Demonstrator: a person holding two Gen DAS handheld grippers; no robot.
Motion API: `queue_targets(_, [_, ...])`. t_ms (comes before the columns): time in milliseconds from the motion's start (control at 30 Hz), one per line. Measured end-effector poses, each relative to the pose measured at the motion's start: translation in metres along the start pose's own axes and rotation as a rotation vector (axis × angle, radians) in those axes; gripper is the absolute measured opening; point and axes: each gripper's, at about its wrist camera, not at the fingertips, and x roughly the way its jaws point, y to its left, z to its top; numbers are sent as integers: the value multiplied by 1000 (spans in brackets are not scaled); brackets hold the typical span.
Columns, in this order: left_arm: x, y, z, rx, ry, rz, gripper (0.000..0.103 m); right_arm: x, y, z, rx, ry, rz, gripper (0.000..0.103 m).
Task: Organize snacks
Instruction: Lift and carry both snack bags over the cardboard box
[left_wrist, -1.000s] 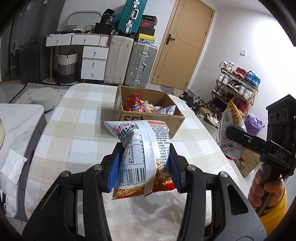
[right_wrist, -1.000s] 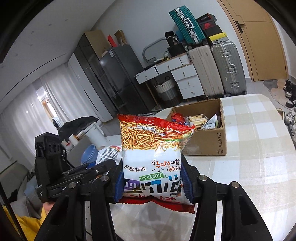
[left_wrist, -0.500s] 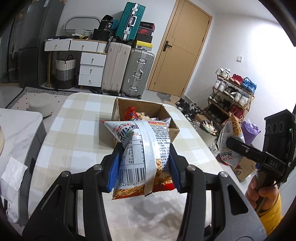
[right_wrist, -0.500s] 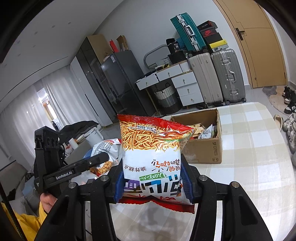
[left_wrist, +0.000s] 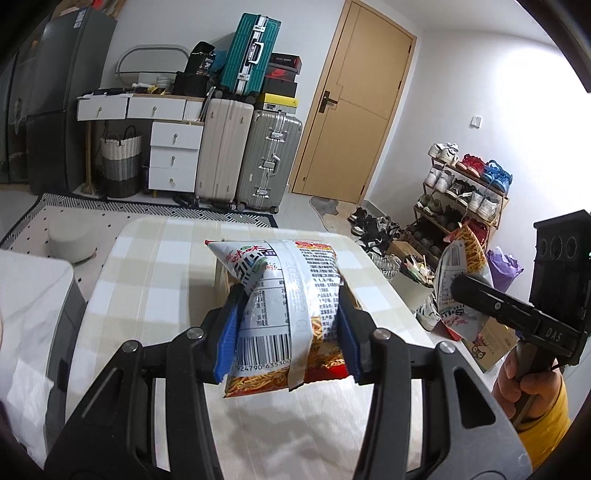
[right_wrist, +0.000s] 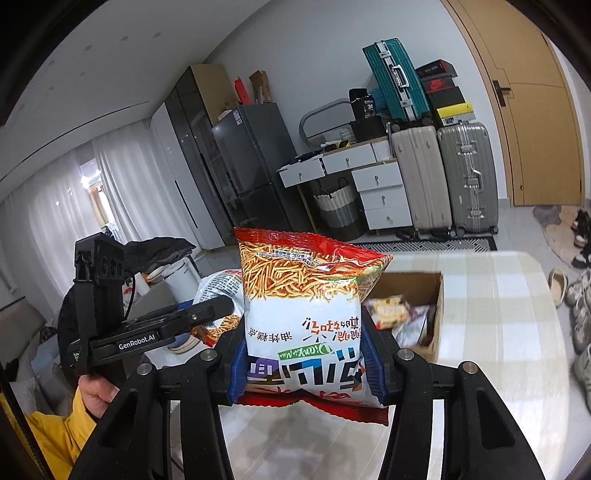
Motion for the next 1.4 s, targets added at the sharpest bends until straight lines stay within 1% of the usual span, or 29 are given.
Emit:
queue_targets(233, [35,-14,41,37,-8,19,44,26,-12,46,-26,3,-14,52])
queue_targets(400, [83,-21,76,41,10,22,43,54,-26,74,-35,26,-38,52])
queue_targets(500, [115,-24,92,52,25,45,43,75,-37,87,-28,48,-52,52])
queue_targets(567, [138,-23,99,45,47,55,43,89,-45,92,-24,63,-63,52])
queue_targets(633, [164,-23,105,45,71,50,44,103,-53,95,-14,82,-71,52])
queue_targets(767, [214,-17,110,23,120,53,44,130,-74,95,13,129,-90,52])
queue_targets(867, [249,-10,105,15,171,49,44,147,-89,94,42,157,-95,52])
queue_targets(1067, [311,1,98,10,236,64,44,172,-115,82,70,202,-120,52])
queue_targets(1200, [339,7,92,10,265,69,44,183,-126,65,84,236,-122,52])
queue_targets(1400, [365,25,81,4,289,76,44,200,-137,53,93,280,-116,52])
